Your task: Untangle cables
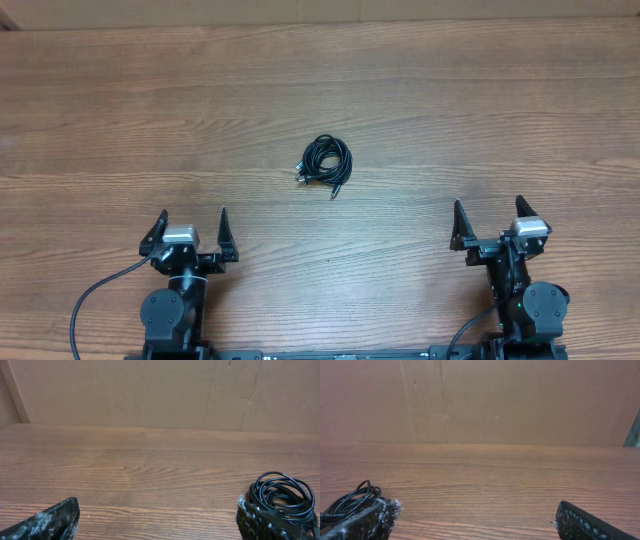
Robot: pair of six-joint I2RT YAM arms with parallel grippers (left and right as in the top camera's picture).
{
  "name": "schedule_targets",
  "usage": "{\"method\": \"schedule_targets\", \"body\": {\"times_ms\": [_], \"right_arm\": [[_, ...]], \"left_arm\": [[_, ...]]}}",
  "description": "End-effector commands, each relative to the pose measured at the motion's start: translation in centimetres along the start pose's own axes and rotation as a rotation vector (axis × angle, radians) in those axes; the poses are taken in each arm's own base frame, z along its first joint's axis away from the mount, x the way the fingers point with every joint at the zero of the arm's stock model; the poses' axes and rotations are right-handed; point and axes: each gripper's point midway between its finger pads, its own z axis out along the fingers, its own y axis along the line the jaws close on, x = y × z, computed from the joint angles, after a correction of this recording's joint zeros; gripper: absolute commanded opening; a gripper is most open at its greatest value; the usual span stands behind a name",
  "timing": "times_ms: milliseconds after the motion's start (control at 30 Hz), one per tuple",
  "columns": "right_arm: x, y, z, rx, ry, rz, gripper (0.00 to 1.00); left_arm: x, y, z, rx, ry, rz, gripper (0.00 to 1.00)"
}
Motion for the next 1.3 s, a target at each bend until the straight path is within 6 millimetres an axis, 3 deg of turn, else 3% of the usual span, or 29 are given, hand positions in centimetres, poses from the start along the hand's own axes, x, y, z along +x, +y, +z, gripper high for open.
{"method": "schedule_targets", "body": {"times_ms": [0, 1267], "right_arm": [[0.15, -0.08, 0.02, 0.006, -0.004, -0.005, 1.0], [0.15, -0.08, 0.02, 0.006, -0.004, -0.005, 1.0]], "left_arm": [[0.01, -0.27, -0.01, 0.013, -0.006, 0.023, 1.0], [-0.07, 0.17, -0.01, -0.013, -0.009, 0.084, 1.0]]}}
